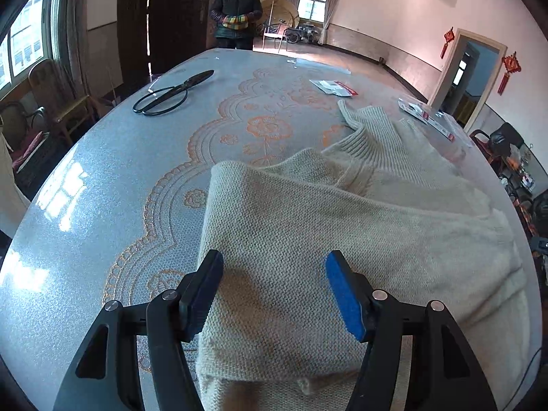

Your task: Fold clothes

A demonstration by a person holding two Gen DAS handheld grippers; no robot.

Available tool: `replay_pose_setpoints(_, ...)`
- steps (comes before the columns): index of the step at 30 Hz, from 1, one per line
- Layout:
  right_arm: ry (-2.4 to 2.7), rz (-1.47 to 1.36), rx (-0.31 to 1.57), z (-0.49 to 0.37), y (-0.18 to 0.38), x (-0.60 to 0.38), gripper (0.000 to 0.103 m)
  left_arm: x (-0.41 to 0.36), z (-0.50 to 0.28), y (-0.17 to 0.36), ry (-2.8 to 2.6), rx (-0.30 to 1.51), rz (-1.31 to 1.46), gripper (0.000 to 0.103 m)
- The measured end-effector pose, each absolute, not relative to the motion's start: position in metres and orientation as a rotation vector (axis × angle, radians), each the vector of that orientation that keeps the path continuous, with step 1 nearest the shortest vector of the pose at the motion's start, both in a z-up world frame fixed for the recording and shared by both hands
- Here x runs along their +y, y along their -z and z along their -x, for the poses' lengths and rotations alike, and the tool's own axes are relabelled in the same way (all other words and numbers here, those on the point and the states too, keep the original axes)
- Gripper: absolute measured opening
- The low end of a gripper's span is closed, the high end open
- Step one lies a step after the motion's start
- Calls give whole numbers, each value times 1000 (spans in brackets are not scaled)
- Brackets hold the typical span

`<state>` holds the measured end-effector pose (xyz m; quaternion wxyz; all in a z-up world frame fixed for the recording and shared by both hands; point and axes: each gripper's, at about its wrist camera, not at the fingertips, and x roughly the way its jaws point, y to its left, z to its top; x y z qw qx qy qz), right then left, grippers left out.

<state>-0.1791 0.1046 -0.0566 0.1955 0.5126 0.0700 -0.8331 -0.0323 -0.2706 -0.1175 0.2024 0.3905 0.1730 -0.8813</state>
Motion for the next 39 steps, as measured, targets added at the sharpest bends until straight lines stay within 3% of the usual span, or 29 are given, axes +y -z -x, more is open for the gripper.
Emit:
replay_pose_setpoints(6,2141,-1400,638,169,108,10,66,-266,46,130,2444,336,-1145,70)
replay_pose_setpoints(9,2162,-1423,536,181,116,26,74,-272,43,132,2446,350,-1155,75)
replay_pose_setpoints(15,2134,-1460,473,206,76,36,73,-301,50,90,2502,373,-1207,71)
replay_pose_setpoints(22,2042,-1402,276,272,11,10,74,-325,151,32,2613,482,-1192,73)
replay_pose_setpoints(33,1855,-1490,177,404,97,-50,74,-310,294,94,2507,545,-1482,73)
replay_pose_setpoints(39,1723,-1462,85,435,125,-67,76,-325,312,122,2471,676,-1552,73)
